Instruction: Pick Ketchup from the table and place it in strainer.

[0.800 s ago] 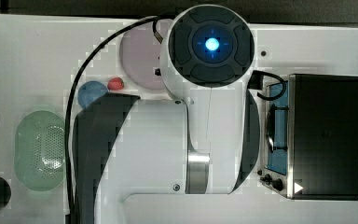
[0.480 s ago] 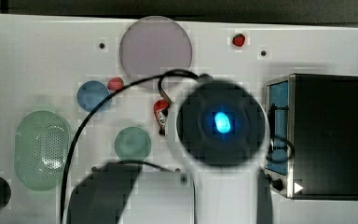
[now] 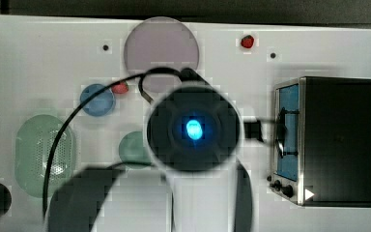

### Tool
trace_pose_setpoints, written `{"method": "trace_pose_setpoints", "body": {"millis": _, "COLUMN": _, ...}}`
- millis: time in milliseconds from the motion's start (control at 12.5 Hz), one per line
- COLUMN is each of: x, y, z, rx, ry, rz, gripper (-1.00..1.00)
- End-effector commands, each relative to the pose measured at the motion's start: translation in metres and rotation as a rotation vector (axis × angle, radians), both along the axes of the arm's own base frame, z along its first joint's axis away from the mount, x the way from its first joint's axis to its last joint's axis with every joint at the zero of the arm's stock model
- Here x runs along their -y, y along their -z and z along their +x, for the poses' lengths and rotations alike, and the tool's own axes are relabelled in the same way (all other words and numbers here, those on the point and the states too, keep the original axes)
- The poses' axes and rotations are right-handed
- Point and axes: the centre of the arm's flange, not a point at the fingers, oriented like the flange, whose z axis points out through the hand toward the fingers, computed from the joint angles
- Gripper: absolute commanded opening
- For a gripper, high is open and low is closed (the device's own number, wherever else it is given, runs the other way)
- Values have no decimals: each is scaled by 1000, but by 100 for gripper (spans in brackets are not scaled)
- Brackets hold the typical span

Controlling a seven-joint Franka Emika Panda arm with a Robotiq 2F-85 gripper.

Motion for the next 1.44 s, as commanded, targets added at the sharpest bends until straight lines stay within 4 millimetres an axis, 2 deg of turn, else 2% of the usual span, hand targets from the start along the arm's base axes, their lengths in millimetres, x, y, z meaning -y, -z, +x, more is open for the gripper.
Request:
{"method": "trace_pose_setpoints", "body": {"millis": 80, "x": -5, "y": 105, "z": 21, "rx": -142, "ry": -233, "rz": 36, "gripper": 100}}
{"method": "trace_pose_setpoints", "body": {"millis": 400, "x": -11, "y": 176, "z": 34, "rx": -92, "ry": -611, "rz": 74, "gripper": 100}}
{"method": "trace_pose_setpoints", "body": {"millis": 720, "x": -12, "y": 242, "z": 30, "rx": -30, "ry": -884, "rz": 82, "gripper": 100}}
{"method": "trace_pose_setpoints", "body": {"millis": 1200, "x": -14, "y": 335, "z": 15, "rx": -16, "ry": -897, "rz": 101, "gripper": 100}}
{"method": "trace_pose_setpoints", "body": {"millis": 1440, "x": -13, "y": 374, "z": 7, "rx": -18, "ry": -888, "rz": 112, "gripper": 100}}
